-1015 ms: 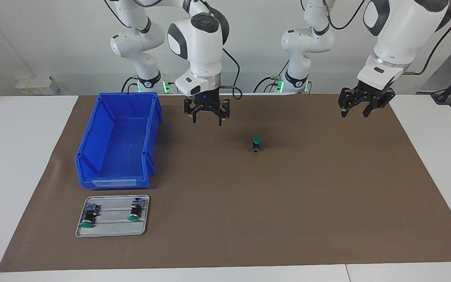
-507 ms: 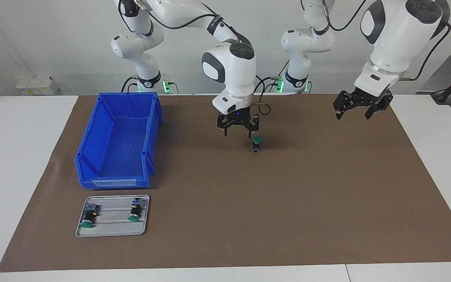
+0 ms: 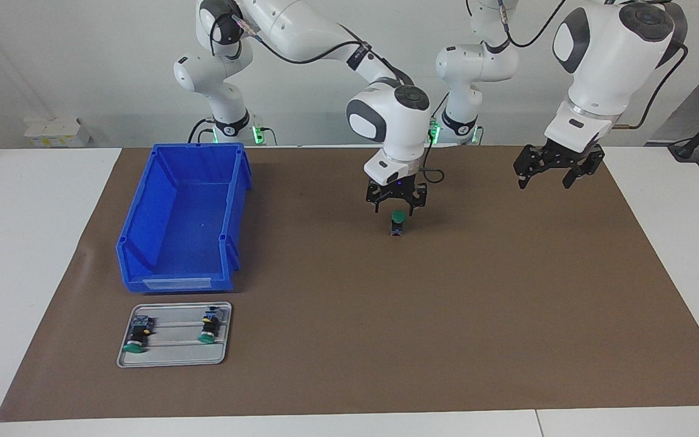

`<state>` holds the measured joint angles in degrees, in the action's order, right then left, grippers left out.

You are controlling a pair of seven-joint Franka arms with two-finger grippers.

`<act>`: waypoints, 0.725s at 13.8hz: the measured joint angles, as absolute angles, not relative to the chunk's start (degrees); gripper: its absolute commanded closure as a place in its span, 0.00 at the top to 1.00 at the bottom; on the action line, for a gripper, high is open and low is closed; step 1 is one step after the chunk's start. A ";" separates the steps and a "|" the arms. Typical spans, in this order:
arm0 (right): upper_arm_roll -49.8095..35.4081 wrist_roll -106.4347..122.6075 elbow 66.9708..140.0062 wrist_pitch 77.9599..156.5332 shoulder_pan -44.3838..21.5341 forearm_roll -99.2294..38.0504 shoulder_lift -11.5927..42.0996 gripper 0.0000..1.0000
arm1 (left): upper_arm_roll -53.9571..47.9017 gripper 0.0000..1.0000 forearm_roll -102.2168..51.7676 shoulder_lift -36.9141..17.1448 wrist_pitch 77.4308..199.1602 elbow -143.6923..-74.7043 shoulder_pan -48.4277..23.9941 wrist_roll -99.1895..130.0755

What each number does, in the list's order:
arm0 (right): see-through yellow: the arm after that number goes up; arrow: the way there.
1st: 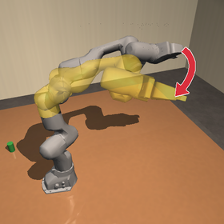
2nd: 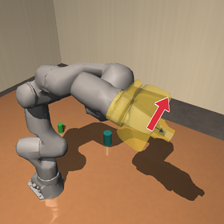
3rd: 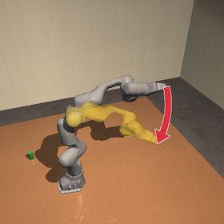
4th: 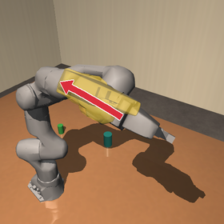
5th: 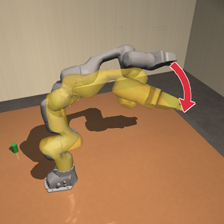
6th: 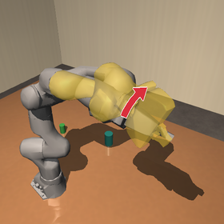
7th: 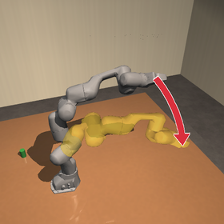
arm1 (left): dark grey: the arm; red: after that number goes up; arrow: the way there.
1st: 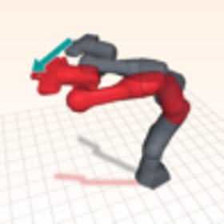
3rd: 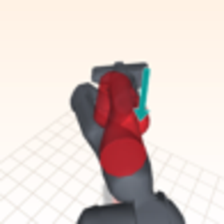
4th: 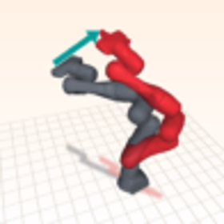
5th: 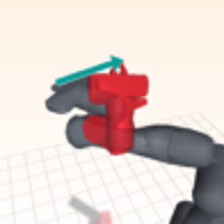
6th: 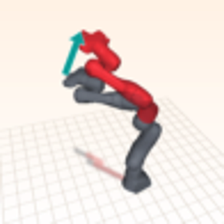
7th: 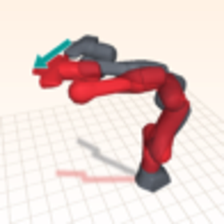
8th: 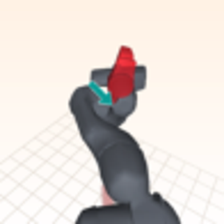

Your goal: Place and press button with both arms

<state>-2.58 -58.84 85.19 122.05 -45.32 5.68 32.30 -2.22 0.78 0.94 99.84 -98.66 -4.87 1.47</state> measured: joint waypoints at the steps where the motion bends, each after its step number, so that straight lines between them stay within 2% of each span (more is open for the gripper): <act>1: -2.59 -58.84 85.17 122.60 -45.41 5.68 32.53 0.85 | -2.22 1.00 0.15 1.04 99.95 -98.84 -4.87 1.47; 4: -2.58 -58.77 85.12 122.61 -45.44 6.23 32.57 0.74 | -2.20 1.00 -0.56 1.14 100.13 -98.95 -4.87 1.47; 7: -2.58 -58.76 85.25 121.98 -45.45 6.91 32.64 0.68 | -2.14 1.00 -0.63 1.22 100.25 -99.06 -4.87 1.47; 8: -2.58 -58.74 85.28 121.26 -45.47 7.04 32.69 0.59 | -2.10 1.00 -0.63 1.25 100.25 -99.11 -4.87 1.47; 10: -2.59 -58.70 85.30 119.86 -45.69 7.23 32.69 0.32 | -2.09 1.00 -0.65 1.33 100.25 -99.23 -4.86 1.47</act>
<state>-2.59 -58.70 85.30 119.86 -45.69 7.23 32.69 -2.09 -0.65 1.33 100.25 -99.23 -4.86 1.47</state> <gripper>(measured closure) 0.330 0.000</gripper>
